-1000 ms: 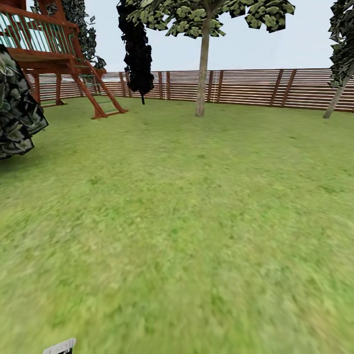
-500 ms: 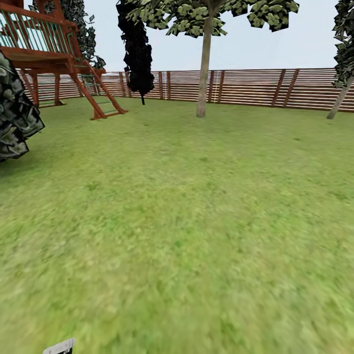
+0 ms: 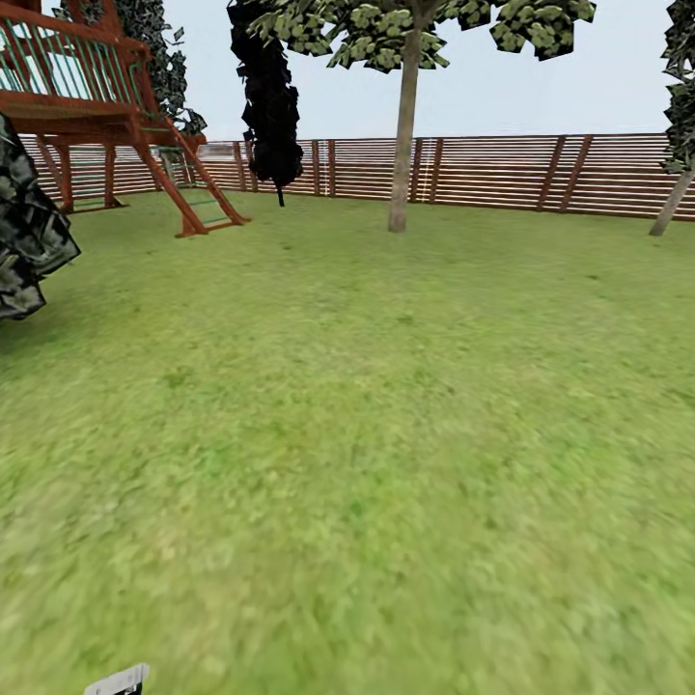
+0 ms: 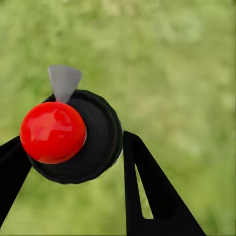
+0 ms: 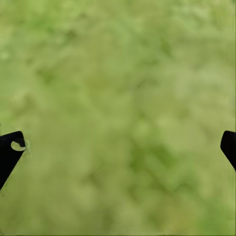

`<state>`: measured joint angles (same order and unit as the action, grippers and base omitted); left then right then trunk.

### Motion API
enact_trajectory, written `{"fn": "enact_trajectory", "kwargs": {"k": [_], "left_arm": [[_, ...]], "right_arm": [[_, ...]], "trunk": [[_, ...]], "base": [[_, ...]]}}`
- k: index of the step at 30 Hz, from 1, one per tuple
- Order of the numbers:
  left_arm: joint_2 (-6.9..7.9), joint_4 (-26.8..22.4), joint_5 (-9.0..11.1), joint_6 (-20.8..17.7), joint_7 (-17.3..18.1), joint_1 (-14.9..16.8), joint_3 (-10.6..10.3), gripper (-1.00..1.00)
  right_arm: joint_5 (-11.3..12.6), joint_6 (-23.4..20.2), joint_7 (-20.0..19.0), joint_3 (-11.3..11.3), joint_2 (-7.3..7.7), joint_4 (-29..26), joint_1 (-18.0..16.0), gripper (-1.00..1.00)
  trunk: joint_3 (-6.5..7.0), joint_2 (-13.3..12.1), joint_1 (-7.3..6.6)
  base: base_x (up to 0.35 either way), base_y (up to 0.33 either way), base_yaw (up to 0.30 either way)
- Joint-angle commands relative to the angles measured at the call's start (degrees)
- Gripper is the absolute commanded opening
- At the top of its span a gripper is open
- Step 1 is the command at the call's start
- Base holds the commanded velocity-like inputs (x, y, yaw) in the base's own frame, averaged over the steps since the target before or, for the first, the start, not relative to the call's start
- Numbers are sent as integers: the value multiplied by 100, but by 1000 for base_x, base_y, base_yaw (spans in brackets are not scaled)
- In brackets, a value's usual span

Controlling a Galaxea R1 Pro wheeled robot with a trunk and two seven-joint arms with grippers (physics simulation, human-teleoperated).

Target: In the garden, pick up the pesticide atomizer on the floor and spray pesticide onto both trees until each tree trunk is fully covered.

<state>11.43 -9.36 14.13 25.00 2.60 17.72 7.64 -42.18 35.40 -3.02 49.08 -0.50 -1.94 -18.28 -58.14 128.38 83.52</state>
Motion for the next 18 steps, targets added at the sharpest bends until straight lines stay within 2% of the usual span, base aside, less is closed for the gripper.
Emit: {"fn": "enact_trajectory", "kwargs": {"k": [1,18], "left_arm": [[-1,5,28,13,30,3,18,-100],[-5,5,28,13,30,3,18,-100]], "right_arm": [[-14,10,-32,49,-2,-8,0,100],[-13,10,-32,49,-2,-8,0,100]], "trunk": [[-5,2,3],[-5,2,3]], "base": [[335,80,0],[335,80,0]]}}
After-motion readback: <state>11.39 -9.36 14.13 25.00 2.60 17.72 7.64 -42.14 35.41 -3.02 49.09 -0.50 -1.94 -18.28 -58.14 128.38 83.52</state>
